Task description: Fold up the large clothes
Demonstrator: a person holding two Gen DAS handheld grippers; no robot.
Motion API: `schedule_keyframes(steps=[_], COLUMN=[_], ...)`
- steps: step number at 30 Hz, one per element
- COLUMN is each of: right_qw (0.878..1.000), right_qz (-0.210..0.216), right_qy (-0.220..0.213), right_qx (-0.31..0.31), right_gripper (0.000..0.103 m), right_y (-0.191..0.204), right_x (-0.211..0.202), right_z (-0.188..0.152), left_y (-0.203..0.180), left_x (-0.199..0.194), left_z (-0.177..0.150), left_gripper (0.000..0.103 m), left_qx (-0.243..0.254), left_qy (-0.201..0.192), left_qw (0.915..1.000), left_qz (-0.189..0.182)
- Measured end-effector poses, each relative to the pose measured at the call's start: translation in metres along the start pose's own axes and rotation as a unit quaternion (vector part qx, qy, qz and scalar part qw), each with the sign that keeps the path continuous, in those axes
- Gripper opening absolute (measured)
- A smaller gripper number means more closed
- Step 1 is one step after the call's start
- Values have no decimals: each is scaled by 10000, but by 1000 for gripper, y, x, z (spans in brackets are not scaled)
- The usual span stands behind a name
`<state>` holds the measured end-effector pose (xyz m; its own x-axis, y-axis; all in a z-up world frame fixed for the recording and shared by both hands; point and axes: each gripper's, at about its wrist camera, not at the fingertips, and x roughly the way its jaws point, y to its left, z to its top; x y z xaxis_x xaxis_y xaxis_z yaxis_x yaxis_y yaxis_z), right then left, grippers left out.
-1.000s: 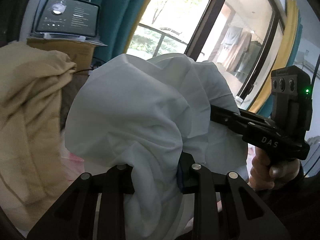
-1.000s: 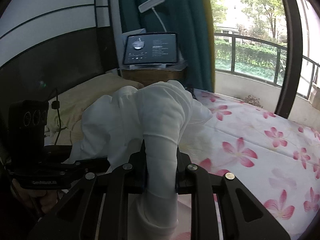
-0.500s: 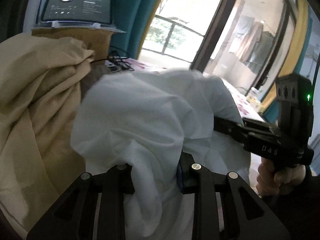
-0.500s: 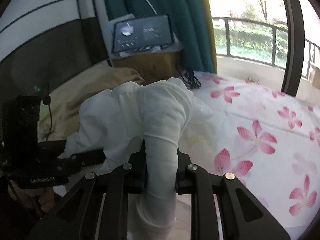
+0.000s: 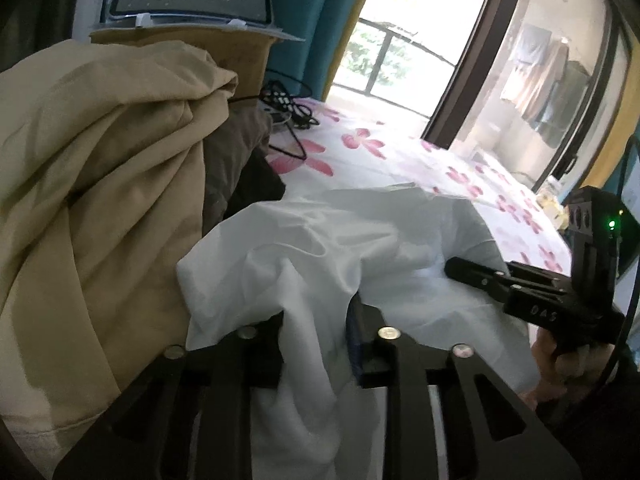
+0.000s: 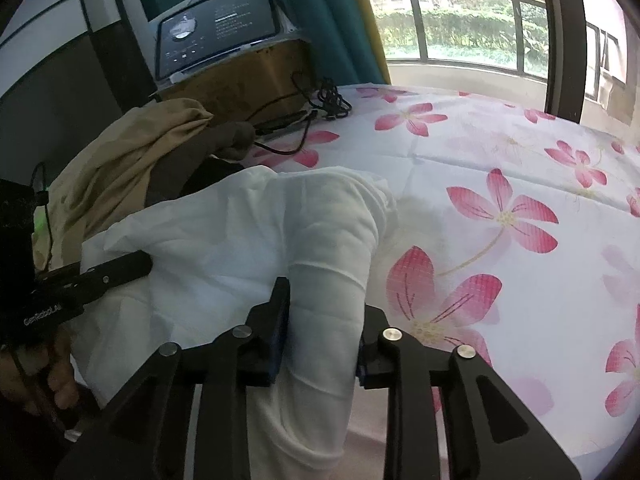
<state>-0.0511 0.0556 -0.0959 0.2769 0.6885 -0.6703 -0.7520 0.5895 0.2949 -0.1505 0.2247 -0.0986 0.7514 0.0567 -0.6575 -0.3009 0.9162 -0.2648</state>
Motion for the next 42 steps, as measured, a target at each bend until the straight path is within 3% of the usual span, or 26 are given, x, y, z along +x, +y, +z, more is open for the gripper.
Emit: schedule_keyframes(steps=[7,12,17,20,24,27,42], right_qw=[9997,9991,9994,9994,9989,9985,9982], right_qz=[1,83,89,102,80,99,218], right_qy=[105,133,141,119,51,46,89], right_qx=[242,391,310,321,449,533,559], right_gripper=[39,47,48,50,59,64,65], right_y=[-17,-24,-26,-30,-39,-46,-52], right_x=[8,5,0,-5,-11,-12,-23], right_z=[4,9,13,14,13,12,-2], left_y=[-5,-18,-21,-21,-6,-3,-19], left_x=[-2,-17,-13,-6,14,18,-6], left_z=[2,13,22,25,22,18,-1], left_gripper=[37,37,38,45,49,52,52], left_qx=[41,236,169,195,121,101,186], left_qy=[204,2,-43,58,473,532,433], left_qw=[9990,9977,9970,9952,9921,9923,9899], left_qz=[394,642,757,954,1152,1110,1333])
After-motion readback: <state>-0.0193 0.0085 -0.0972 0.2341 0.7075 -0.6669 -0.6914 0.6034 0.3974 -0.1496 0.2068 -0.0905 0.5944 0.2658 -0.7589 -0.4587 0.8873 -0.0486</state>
